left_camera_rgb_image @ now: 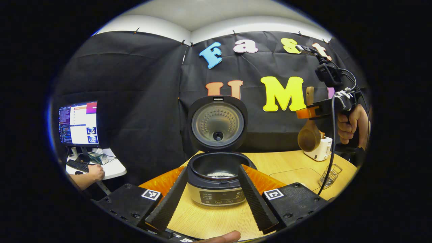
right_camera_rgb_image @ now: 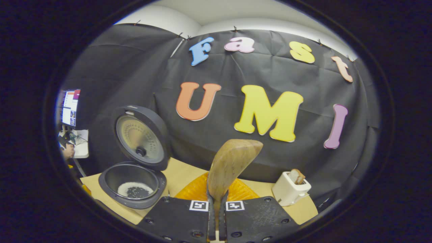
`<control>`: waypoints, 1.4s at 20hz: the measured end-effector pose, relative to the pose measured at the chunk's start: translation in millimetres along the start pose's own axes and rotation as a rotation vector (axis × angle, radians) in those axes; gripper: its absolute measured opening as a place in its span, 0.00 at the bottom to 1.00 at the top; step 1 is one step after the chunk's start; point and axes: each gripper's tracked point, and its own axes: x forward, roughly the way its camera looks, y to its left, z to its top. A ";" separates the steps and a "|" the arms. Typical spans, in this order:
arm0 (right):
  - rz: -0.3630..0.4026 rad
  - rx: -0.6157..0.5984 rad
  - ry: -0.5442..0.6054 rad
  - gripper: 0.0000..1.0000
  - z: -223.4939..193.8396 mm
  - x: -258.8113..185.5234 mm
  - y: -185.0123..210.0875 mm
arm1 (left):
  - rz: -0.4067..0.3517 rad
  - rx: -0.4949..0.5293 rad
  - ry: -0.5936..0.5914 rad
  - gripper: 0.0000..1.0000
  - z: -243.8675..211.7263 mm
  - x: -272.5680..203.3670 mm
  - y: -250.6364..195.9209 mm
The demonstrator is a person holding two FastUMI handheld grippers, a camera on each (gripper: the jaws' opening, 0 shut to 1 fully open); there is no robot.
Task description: Close the left gripper, press the button to open the rice cooker; take a wooden spoon from the chopstick holder with the right hand, scoop a spoonful of rice and pour it into the rice cooker, then put the wooden spoon back into the chopstick holder.
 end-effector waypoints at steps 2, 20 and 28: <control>-0.028 0.025 0.012 0.05 -11.0 -3.7 -30.0 | -0.011 0.022 -0.018 0.95 4.6 -3.1 -7.7; -0.215 0.128 0.152 0.06 -156.2 -21.6 -160.0 | -0.067 0.000 -0.013 0.95 0.9 -2.1 -21.5; -0.199 0.200 0.203 0.13 -195.4 -15.9 -164.5 | -0.070 -0.002 -0.013 0.95 0.1 -0.9 -26.0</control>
